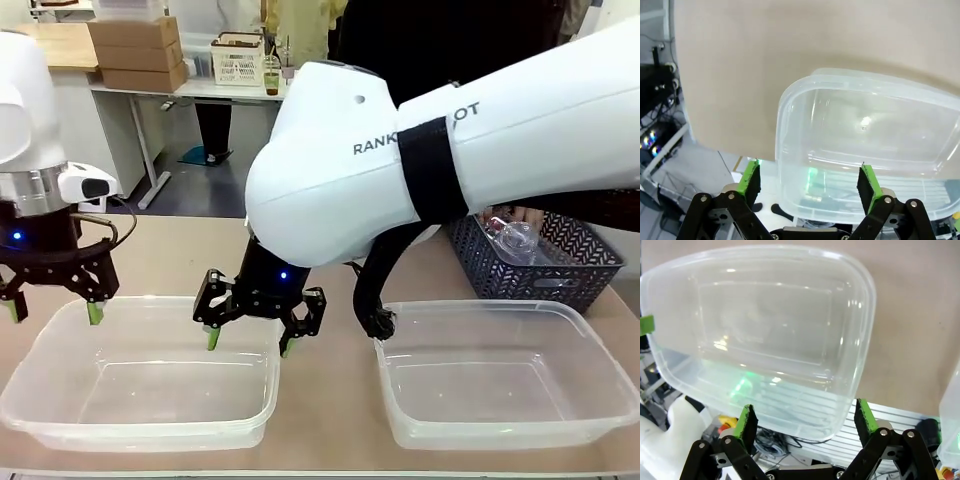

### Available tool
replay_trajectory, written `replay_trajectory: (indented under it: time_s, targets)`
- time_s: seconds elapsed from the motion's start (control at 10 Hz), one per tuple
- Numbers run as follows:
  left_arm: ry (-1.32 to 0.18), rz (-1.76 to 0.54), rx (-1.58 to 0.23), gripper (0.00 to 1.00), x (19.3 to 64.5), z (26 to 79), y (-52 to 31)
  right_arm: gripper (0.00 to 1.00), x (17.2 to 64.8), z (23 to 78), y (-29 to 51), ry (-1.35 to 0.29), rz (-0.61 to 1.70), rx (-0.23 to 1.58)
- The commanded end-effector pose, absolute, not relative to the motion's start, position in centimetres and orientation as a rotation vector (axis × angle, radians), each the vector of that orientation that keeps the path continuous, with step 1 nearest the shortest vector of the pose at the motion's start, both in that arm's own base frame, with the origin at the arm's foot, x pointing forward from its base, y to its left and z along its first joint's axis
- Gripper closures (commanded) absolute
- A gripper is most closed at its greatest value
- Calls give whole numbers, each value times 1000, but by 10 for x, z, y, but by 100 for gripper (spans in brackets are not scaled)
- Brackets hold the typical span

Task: Sort the waste into each basket.
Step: Pick up the Organizing box on the left side of the table and lift it.

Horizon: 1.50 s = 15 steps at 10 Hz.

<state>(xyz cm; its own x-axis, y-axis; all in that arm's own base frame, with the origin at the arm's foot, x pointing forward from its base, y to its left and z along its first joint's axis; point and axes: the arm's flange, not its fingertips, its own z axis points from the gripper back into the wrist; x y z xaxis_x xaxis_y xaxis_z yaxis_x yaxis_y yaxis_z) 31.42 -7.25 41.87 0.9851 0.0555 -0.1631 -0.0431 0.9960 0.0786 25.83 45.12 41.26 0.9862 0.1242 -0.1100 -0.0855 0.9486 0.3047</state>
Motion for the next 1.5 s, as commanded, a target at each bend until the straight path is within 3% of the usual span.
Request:
replay_trajectory:
  time_s: [0.0, 0.5, 0.6, 0.7, 0.8, 0.9, 1.0, 1.1, 1.2, 1.3, 1.4]
  targets:
    - [169, 127, 88, 0, 219, 328, -40, 0, 261, 407, 457, 139, 79, 248]
    - [258, 114, 67, 0, 199, 298, -30, 0, 258, 397, 464, 153, 44, 162]
    - [243, 96, 44, 23, 200, 297, -30, 56, 256, 398, 465, 150, 38, 135]
    - [224, 101, 38, 60, 200, 299, -29, 58, 255, 399, 466, 116, 3, 95]
    - [214, 99, 41, 83, 200, 300, -28, 100, 254, 399, 469, 105, 3, 87]
    - [215, 102, 56, 100, 200, 300, -28, 100, 253, 397, 472, 77, -8, 76]
    - [217, 98, 52, 100, 199, 301, -28, 100, 254, 390, 475, 62, -40, 46]
    - [221, 99, 48, 100, 199, 301, -28, 85, 255, 380, 479, 58, -68, 24]
    - [222, 96, 40, 97, 199, 301, -29, 95, 256, 372, 481, 48, -95, -5]
    - [219, 92, 42, 100, 199, 301, -29, 100, 255, 372, 481, 39, -109, 2]
    - [222, 91, 42, 100, 199, 301, -28, 100, 253, 378, 477, 5, -127, 10]
